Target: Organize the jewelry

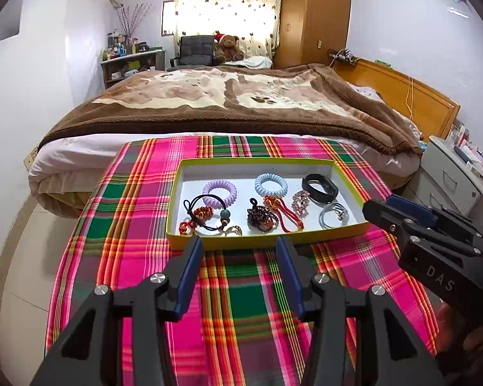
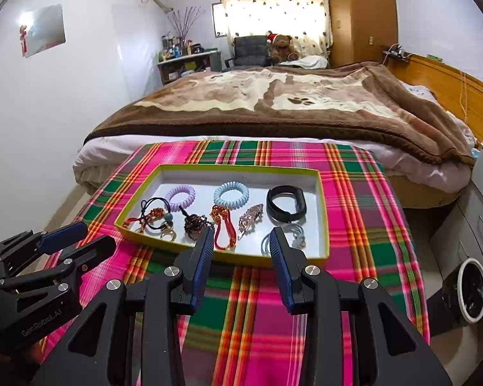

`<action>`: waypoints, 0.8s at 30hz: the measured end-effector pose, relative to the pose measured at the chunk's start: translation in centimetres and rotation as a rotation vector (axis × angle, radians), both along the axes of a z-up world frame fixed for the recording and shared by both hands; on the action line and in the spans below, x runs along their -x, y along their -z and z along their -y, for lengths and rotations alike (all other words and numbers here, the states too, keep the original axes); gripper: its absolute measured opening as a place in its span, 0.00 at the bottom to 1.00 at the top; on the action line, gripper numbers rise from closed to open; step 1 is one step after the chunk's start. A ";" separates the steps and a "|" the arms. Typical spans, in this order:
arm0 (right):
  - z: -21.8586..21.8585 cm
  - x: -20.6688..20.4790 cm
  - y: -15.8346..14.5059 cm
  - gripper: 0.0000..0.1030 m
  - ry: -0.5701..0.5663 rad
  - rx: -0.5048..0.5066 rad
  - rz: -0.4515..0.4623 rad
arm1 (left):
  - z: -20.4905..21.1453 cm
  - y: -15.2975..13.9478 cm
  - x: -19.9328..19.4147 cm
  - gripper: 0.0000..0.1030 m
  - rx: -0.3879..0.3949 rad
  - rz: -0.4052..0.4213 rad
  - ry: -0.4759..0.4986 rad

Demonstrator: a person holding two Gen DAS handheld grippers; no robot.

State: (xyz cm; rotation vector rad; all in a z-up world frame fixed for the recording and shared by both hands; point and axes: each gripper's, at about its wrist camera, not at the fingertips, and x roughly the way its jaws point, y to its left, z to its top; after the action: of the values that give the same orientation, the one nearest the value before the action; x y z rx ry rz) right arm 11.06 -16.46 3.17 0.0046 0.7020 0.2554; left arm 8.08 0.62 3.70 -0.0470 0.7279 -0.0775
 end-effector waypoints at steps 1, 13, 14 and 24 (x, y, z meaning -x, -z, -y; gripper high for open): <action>0.1 0.5 -0.2 0.36 0.009 0.000 0.007 | 0.1 -0.1 0.3 0.48 -0.008 0.002 -0.014; 0.8 5.1 -0.2 0.36 0.064 0.024 0.049 | 0.5 -0.4 3.9 0.48 -0.079 0.068 -0.102; 0.9 5.2 -0.1 0.36 0.067 0.022 0.050 | 0.5 -0.4 4.0 0.48 -0.074 0.071 -0.099; 0.5 5.8 0.2 0.36 0.064 0.022 0.051 | 1.2 0.4 4.1 0.48 -0.127 0.058 -0.126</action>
State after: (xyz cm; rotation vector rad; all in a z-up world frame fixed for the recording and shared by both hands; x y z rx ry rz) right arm 5.23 -16.97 2.95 -0.0005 0.6532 0.1857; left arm 4.00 -0.55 3.35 0.0306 0.6692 0.0871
